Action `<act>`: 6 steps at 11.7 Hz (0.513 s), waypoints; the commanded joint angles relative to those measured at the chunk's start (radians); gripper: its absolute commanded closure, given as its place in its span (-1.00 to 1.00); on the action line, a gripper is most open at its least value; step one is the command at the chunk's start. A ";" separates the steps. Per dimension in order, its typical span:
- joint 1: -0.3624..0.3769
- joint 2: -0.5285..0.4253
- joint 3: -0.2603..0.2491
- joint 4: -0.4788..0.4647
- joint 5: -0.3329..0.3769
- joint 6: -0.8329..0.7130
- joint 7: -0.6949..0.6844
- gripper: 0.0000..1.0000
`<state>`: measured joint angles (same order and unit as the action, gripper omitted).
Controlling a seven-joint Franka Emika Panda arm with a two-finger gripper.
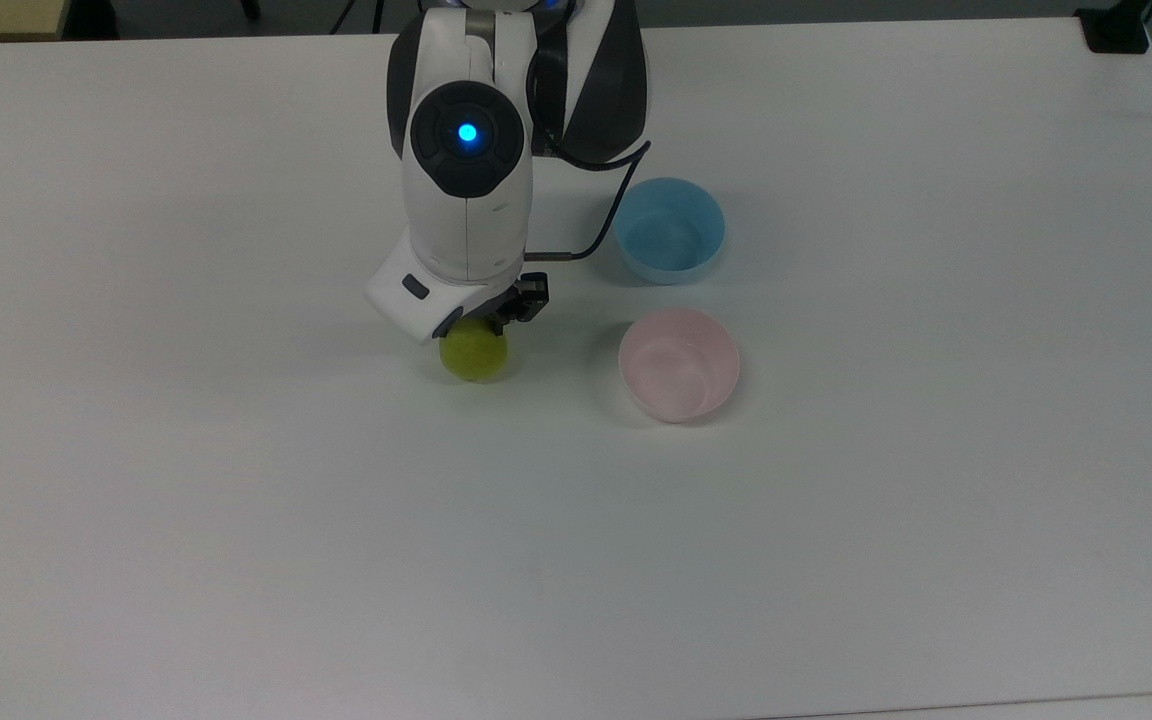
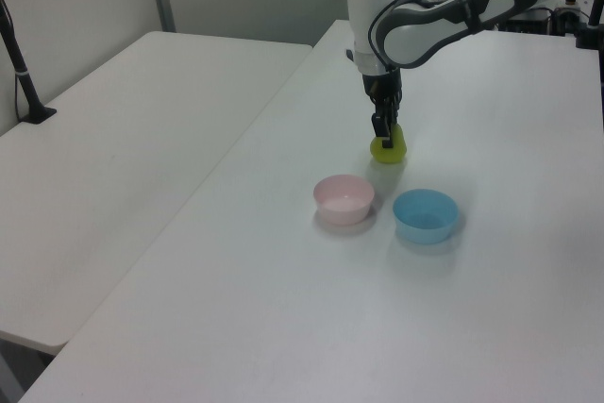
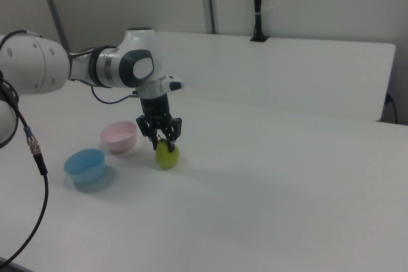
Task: Place the pear in the bowl
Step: 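Close the gripper around the green pear and lift it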
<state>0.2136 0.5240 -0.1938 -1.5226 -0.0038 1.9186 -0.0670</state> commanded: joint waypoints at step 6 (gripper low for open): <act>0.094 -0.090 -0.042 0.065 0.080 -0.032 0.015 1.00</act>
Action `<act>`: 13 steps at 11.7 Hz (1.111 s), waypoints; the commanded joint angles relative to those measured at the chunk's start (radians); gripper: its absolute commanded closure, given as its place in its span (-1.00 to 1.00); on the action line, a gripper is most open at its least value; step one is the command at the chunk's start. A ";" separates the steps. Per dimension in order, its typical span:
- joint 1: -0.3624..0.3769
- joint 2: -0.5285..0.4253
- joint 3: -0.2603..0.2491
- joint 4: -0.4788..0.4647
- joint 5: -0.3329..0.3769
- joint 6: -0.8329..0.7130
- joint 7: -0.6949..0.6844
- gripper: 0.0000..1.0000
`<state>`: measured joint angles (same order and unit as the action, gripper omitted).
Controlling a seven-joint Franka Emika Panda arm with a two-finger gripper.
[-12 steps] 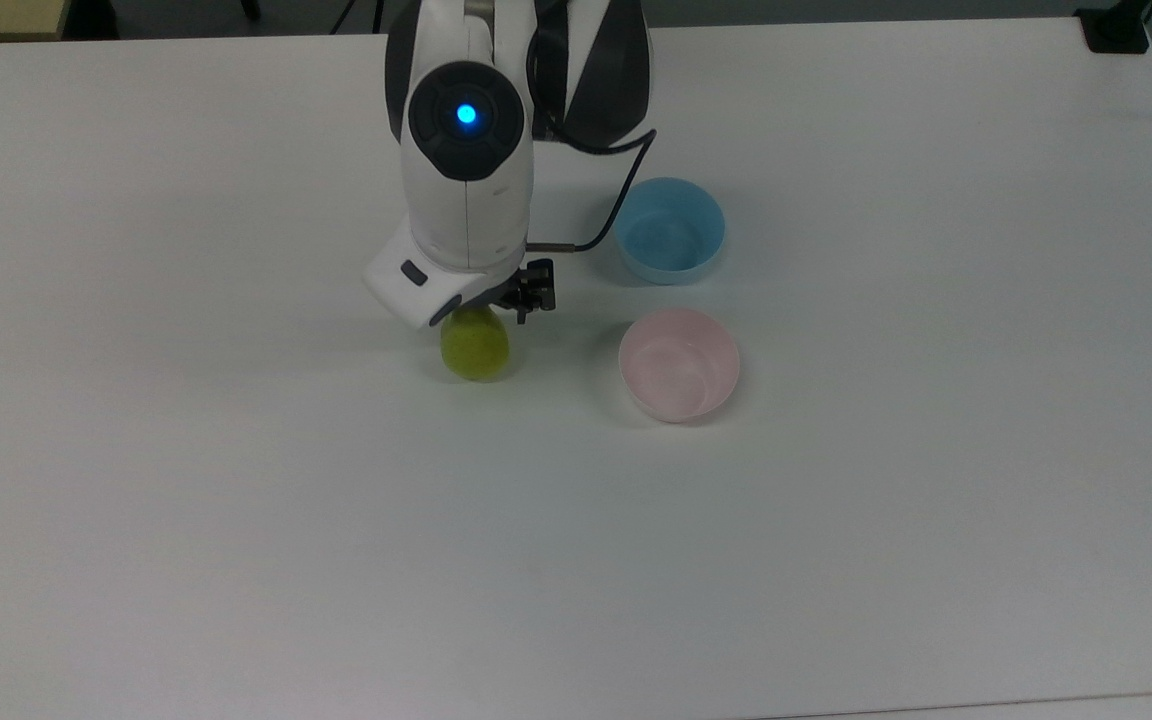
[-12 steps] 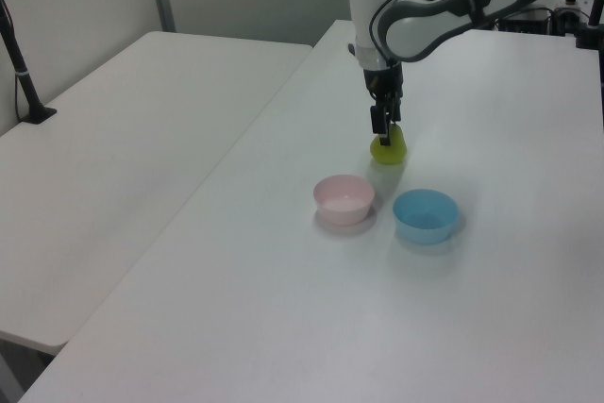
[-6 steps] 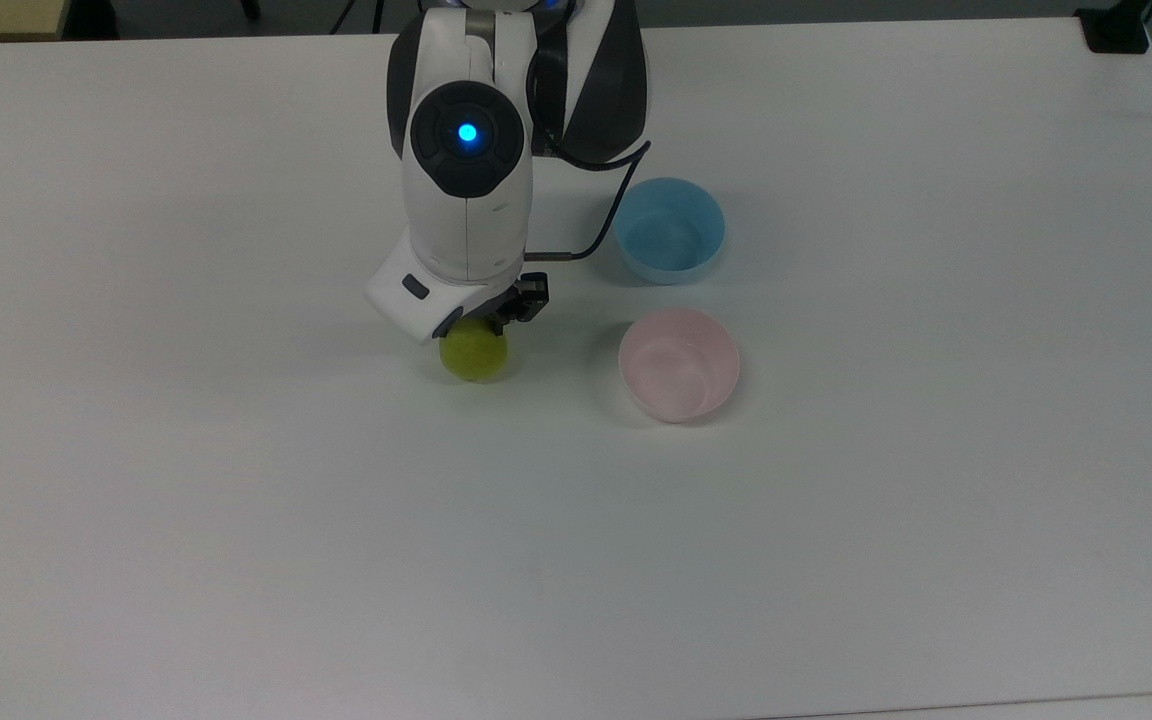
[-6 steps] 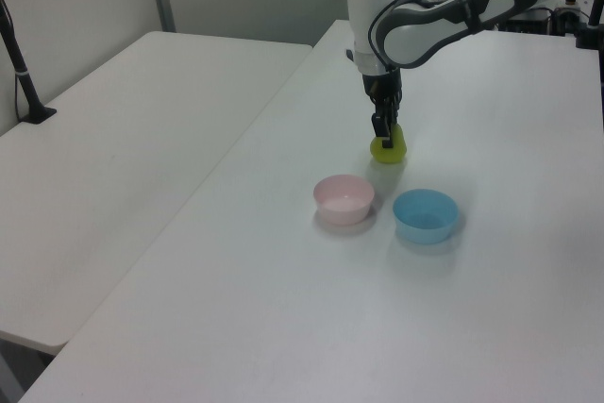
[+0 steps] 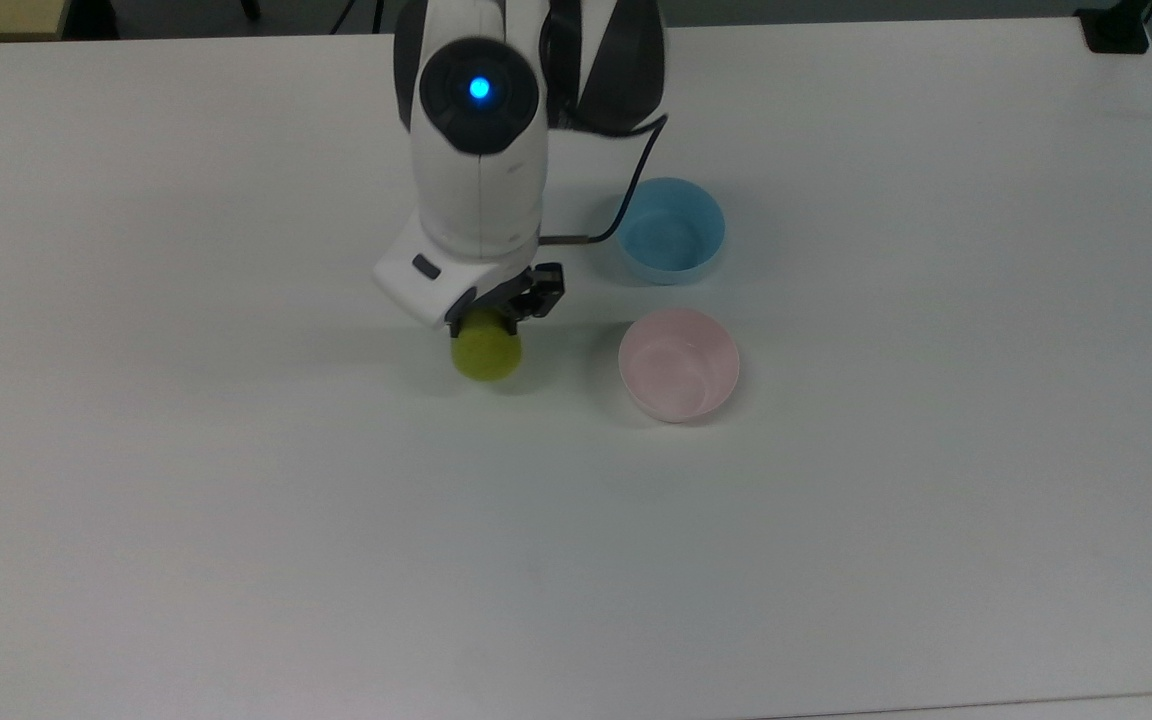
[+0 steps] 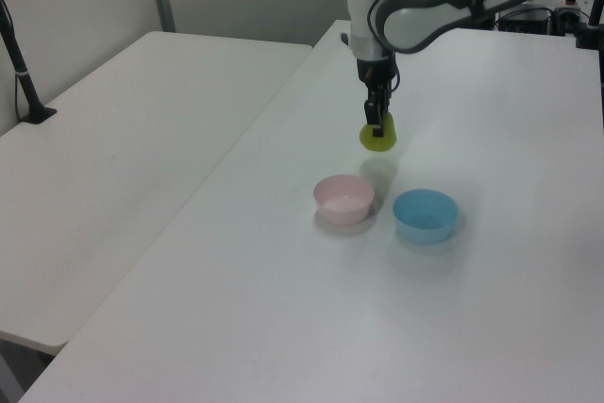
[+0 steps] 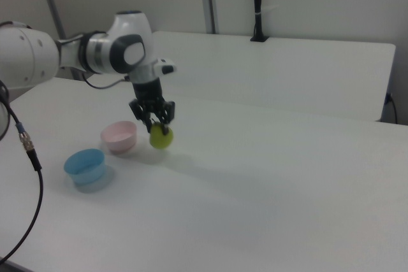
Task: Place the pear in the bowl
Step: 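Carry the held pear over the pink bowl and lower it in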
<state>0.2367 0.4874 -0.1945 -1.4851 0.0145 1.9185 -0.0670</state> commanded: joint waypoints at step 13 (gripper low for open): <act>0.266 0.065 -0.051 0.052 0.096 0.070 0.225 -0.99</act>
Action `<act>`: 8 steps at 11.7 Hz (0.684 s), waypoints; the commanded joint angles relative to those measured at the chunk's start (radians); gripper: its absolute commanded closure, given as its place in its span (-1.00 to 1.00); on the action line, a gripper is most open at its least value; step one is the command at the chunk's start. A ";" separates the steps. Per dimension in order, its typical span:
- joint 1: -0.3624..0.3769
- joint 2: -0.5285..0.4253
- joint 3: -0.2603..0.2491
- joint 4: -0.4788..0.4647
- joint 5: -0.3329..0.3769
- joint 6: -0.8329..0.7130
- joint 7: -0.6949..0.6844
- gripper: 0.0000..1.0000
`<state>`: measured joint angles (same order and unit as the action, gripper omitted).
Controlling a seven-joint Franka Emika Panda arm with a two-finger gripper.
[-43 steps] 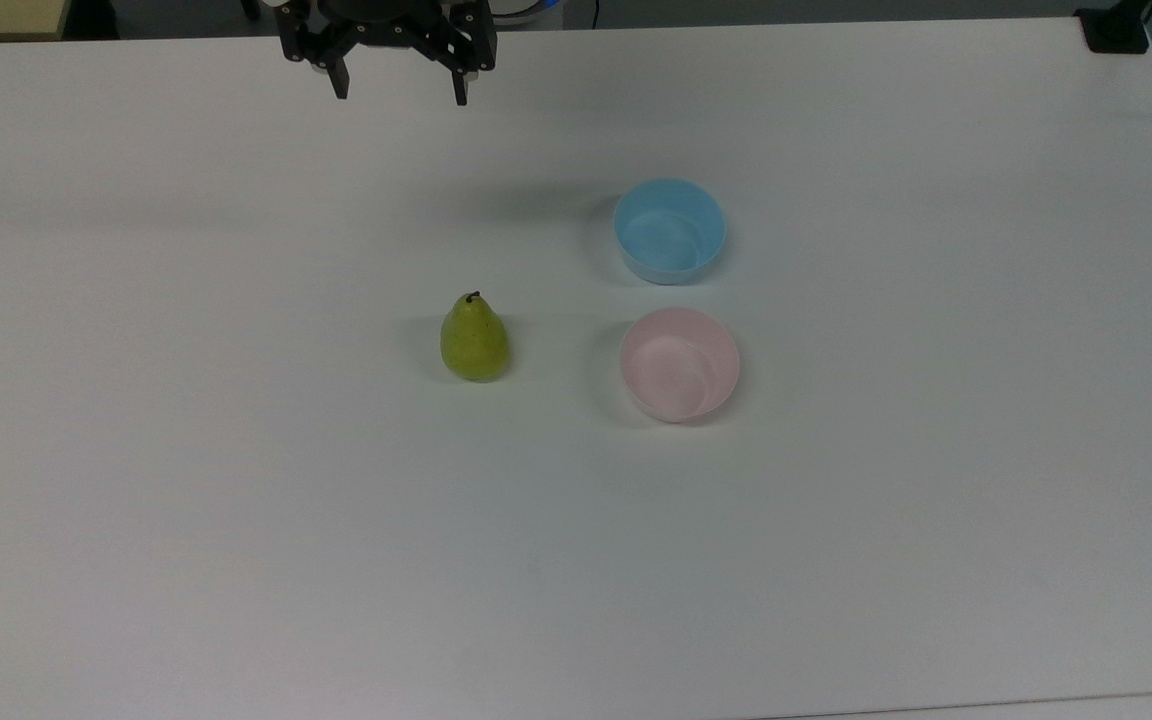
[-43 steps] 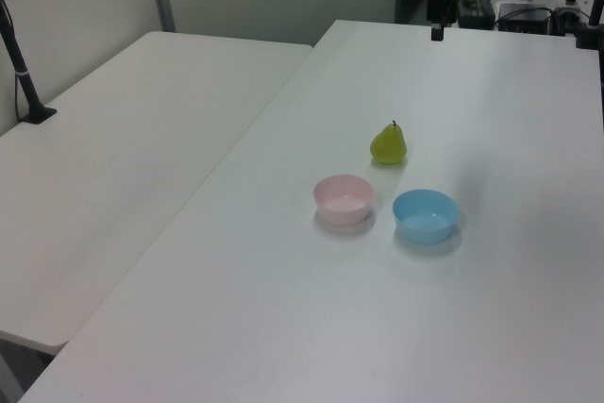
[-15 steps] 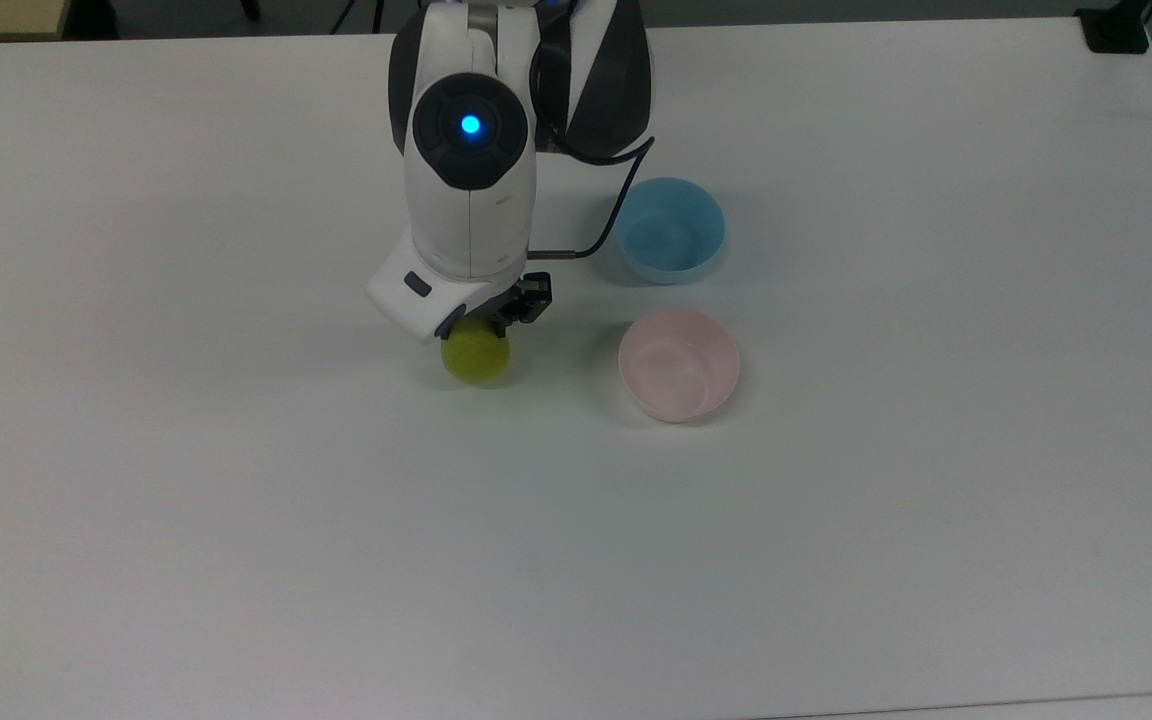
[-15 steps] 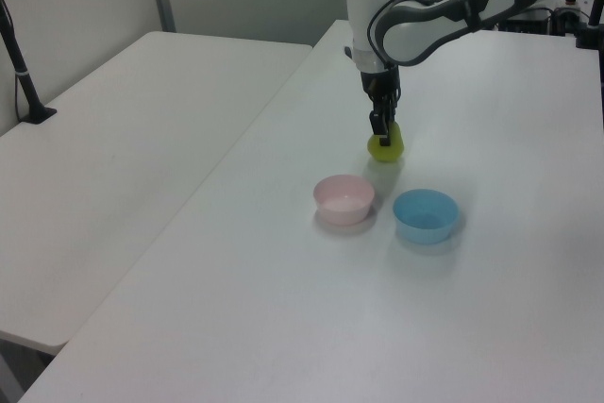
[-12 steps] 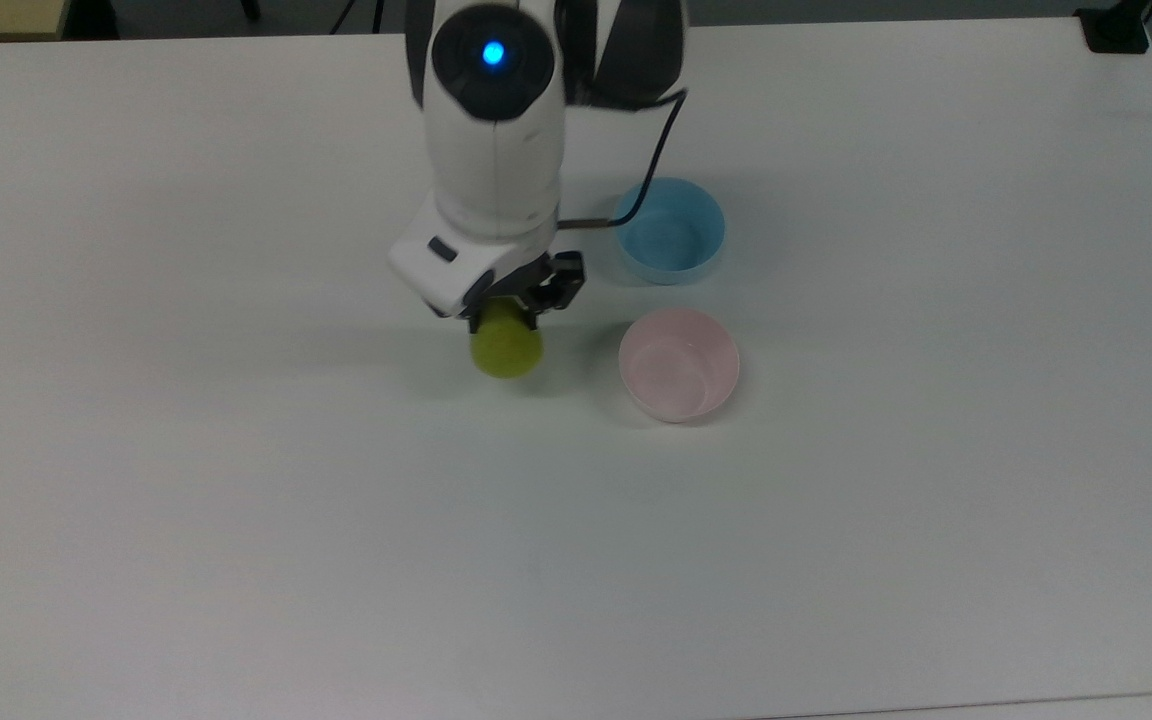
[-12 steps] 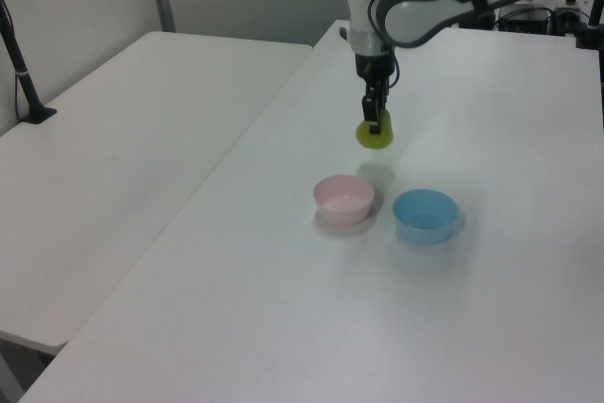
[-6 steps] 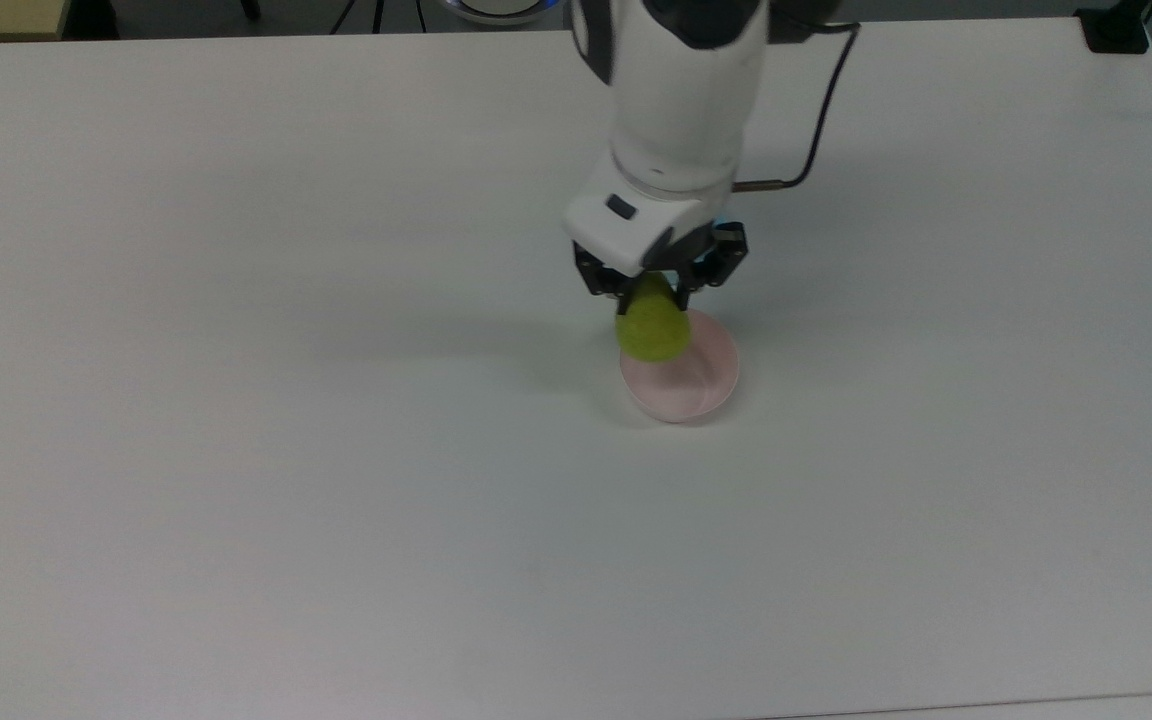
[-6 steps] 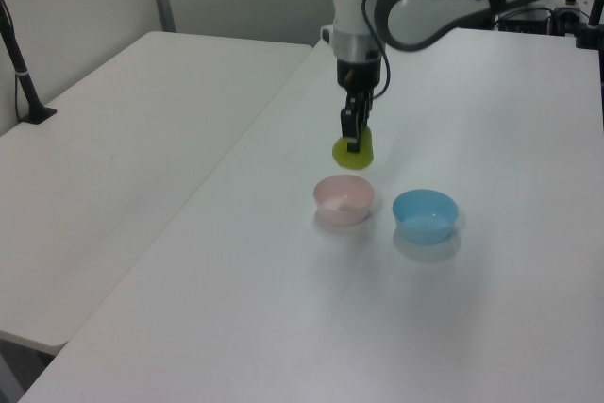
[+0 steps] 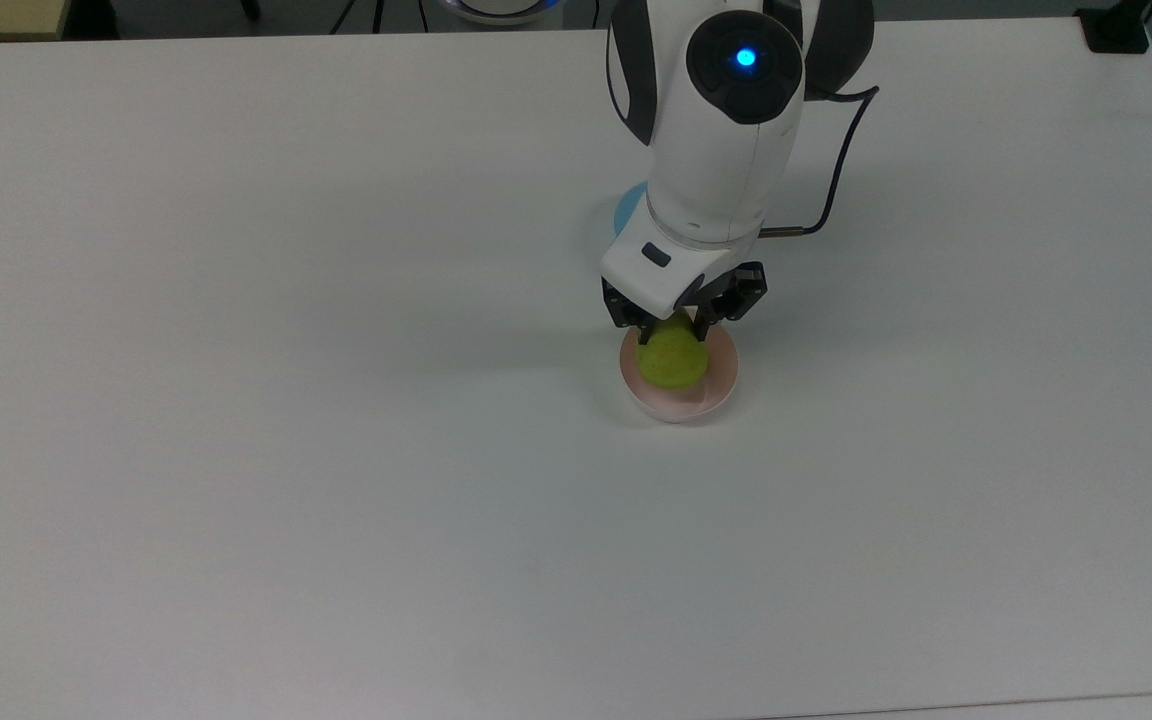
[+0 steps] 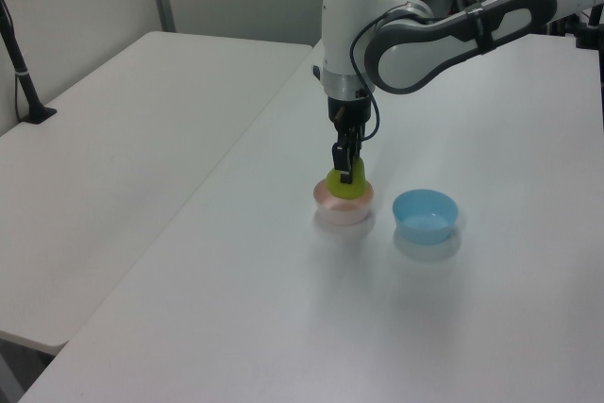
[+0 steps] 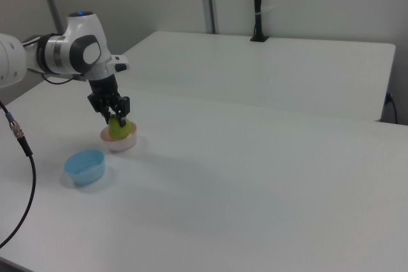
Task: Place the pear in the bowl
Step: 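Open the gripper to release the pear and raise it away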
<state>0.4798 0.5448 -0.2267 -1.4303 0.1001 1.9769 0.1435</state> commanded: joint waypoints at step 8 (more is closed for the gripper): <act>-0.094 -0.227 -0.011 -0.033 0.004 -0.159 0.002 -1.00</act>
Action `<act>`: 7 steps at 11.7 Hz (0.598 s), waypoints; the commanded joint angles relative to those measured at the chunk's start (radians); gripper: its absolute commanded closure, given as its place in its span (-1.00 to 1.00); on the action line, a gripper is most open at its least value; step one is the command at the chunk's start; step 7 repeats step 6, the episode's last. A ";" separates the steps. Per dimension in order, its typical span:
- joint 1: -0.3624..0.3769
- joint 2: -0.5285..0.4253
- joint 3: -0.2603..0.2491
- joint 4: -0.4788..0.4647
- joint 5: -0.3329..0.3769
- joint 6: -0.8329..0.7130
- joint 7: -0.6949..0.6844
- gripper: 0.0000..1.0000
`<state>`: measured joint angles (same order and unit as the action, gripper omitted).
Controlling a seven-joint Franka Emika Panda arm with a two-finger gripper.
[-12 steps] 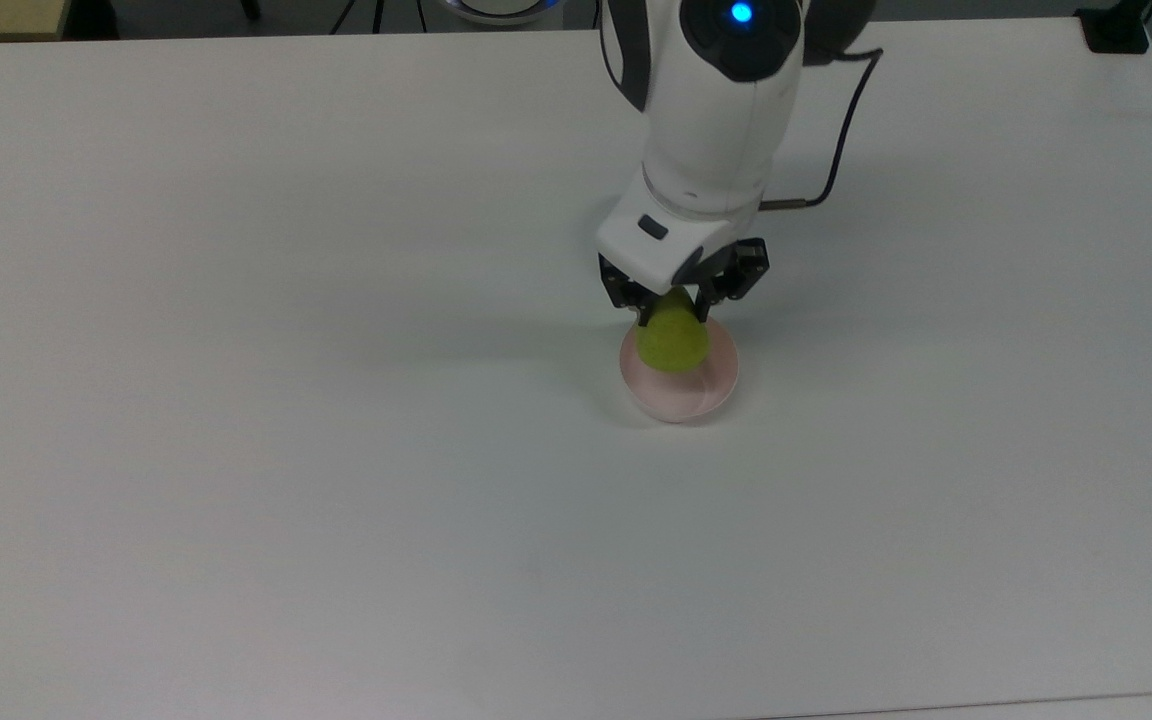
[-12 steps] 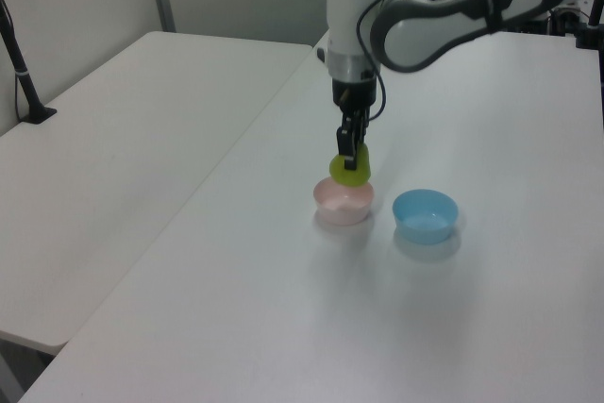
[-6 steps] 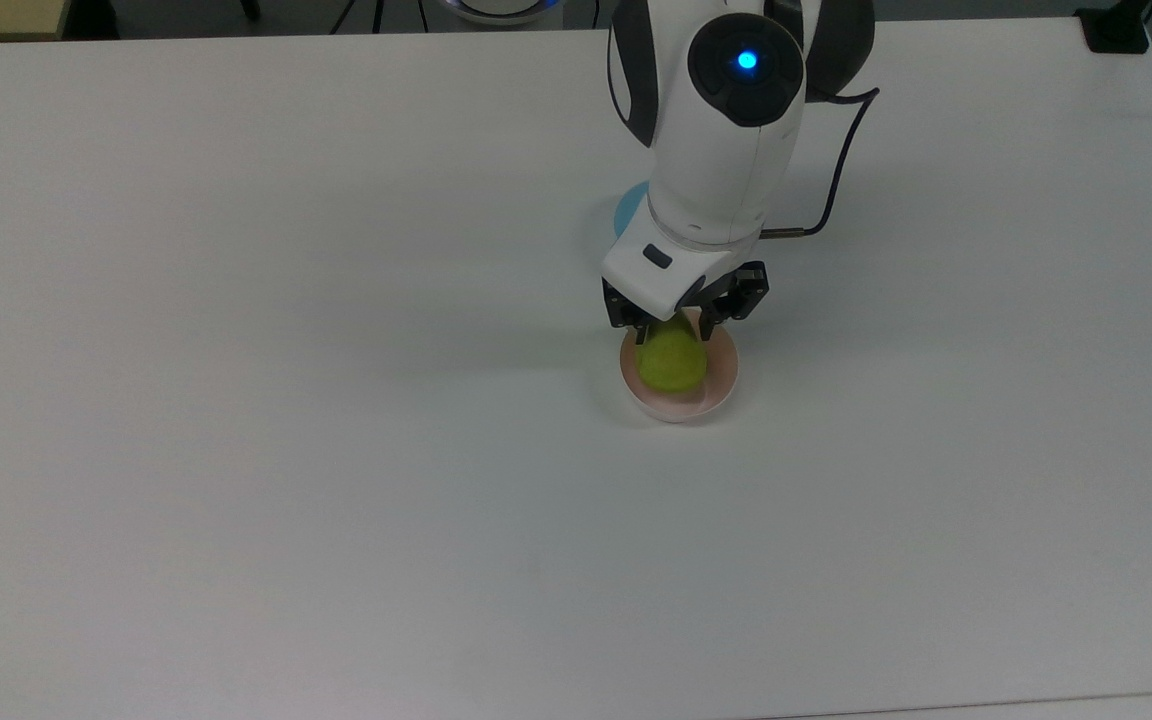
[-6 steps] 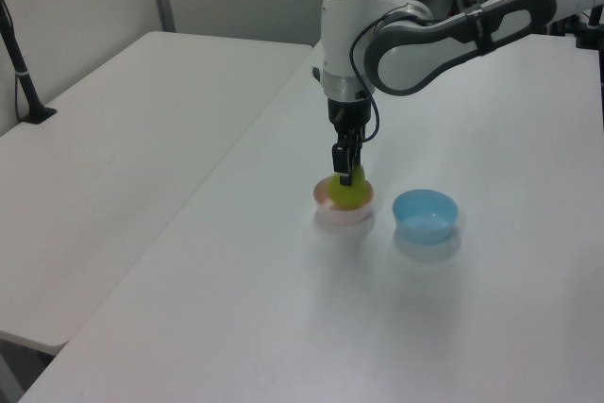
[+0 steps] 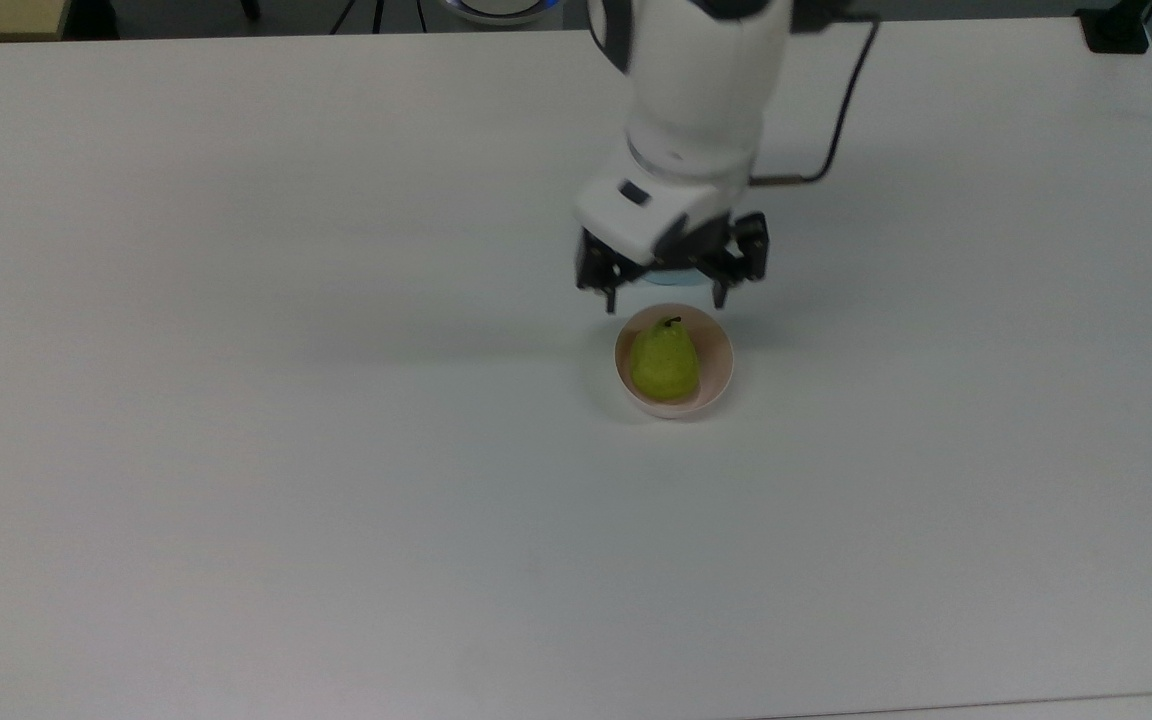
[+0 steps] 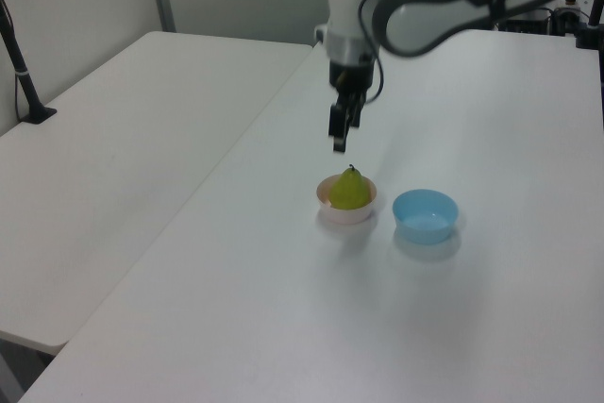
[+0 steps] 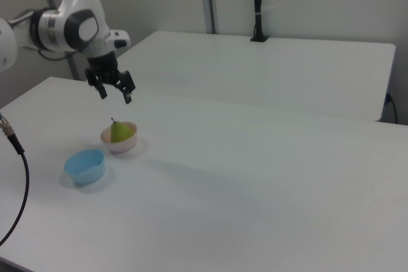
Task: Place the pear in the bowl
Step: 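Open the gripper to release the pear and raise it away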
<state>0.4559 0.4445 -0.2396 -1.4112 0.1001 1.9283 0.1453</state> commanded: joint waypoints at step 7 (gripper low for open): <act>-0.359 -0.338 0.138 -0.202 -0.103 -0.189 -0.070 -1.00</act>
